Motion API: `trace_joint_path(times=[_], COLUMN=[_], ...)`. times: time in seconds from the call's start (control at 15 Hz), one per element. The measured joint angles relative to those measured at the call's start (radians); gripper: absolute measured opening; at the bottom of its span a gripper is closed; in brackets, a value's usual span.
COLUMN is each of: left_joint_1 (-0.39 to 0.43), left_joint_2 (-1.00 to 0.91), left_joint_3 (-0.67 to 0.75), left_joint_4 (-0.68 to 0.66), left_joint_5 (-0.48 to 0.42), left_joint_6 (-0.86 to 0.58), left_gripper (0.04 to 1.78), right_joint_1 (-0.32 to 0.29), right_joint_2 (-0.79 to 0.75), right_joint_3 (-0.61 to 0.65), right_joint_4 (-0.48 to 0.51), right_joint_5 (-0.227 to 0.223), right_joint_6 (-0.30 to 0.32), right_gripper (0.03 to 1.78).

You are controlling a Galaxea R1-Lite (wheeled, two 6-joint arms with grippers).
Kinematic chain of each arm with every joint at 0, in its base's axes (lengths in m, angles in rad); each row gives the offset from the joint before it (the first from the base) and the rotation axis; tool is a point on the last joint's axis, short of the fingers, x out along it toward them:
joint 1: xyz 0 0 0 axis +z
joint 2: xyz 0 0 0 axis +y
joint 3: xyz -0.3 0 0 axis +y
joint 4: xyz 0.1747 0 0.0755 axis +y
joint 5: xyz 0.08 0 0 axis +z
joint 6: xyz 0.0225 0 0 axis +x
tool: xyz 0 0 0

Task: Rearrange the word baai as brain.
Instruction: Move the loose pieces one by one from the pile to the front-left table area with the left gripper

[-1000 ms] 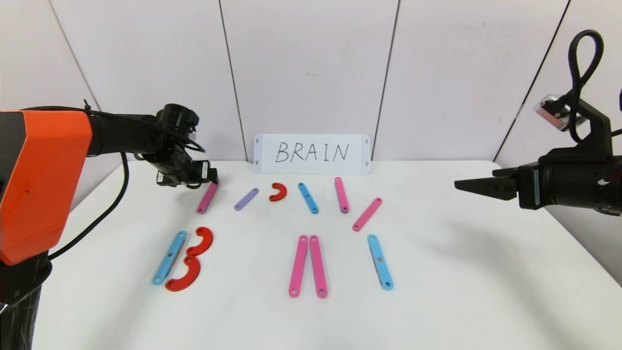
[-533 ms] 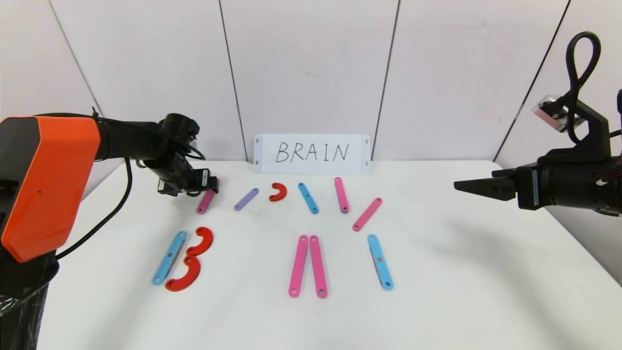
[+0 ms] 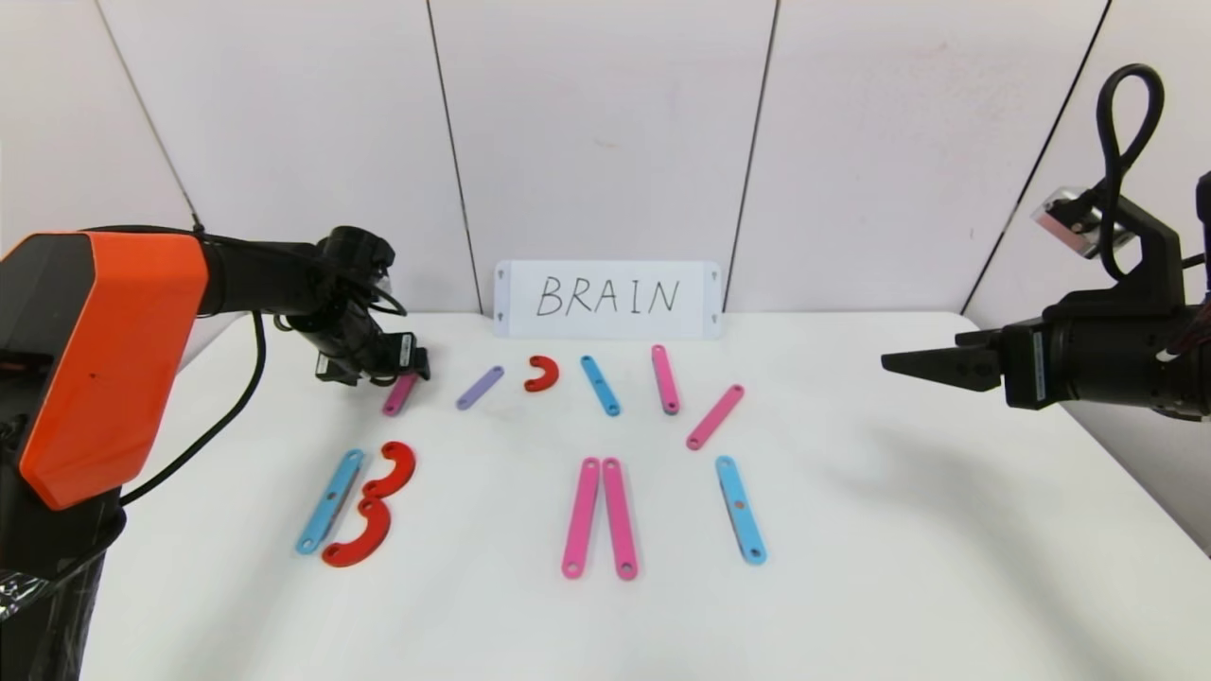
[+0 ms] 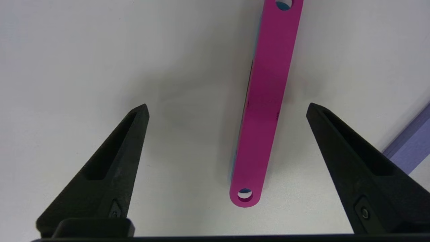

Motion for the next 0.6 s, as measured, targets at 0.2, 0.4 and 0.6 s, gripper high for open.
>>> trace_joint_path(times=[0.2, 0.4, 0.6], left_joint_1=[-0.002, -0.008, -0.013], left_joint_2=[0.006, 0.014, 0.015], left_joint_3=[-0.001, -0.001, -0.001], left_joint_4=[0.0, 0.0, 0.0], left_joint_5=[0.001, 0.001, 0.001], left_joint_6=[0.001, 0.002, 0.001], left_gripper=[1.25, 0.69, 0.32], right_joint_1=[0.0, 0.0, 0.001], right_joint_2=[0.001, 0.0, 0.001], right_joint_3=[0.0, 0.0, 0.0], right_joint_4=[0.0, 0.0, 0.0], right_joint_5=[0.0, 0.0, 0.0], right_joint_6=[0.0, 0.0, 0.0], right_gripper=[1.74, 1.74, 1.74])
